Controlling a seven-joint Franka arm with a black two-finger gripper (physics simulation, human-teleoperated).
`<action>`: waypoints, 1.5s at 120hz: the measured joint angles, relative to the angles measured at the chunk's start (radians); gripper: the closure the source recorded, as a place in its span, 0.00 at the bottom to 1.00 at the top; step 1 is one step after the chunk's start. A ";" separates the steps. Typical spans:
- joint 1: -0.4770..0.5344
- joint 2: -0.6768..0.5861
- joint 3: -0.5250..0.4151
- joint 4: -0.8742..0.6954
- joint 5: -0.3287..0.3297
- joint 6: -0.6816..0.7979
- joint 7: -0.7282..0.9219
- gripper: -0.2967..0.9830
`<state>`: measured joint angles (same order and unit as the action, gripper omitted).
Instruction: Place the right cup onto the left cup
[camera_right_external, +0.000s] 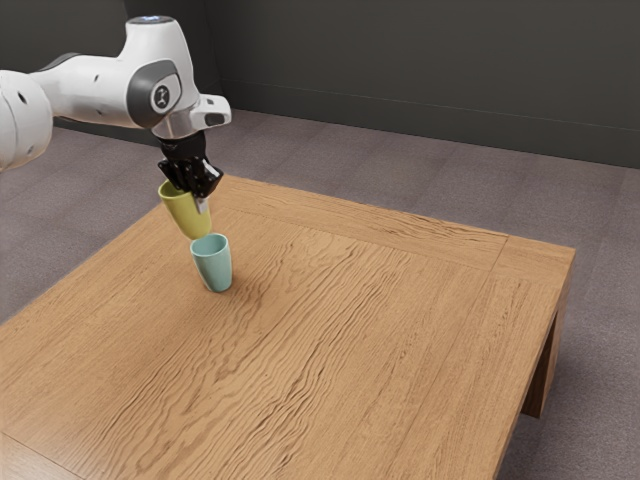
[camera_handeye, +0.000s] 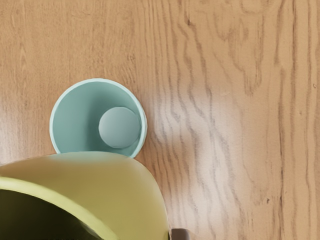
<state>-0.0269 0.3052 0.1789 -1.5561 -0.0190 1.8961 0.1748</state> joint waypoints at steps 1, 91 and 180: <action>0.000 0.002 0.000 0.001 0.000 0.000 0.001 0.83; 0.041 0.216 0.003 0.189 -0.011 0.006 0.046 0.84; 0.041 0.257 0.001 0.191 -0.043 0.019 0.062 0.35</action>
<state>0.0138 0.5626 0.1794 -1.3652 -0.0625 1.9153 0.2370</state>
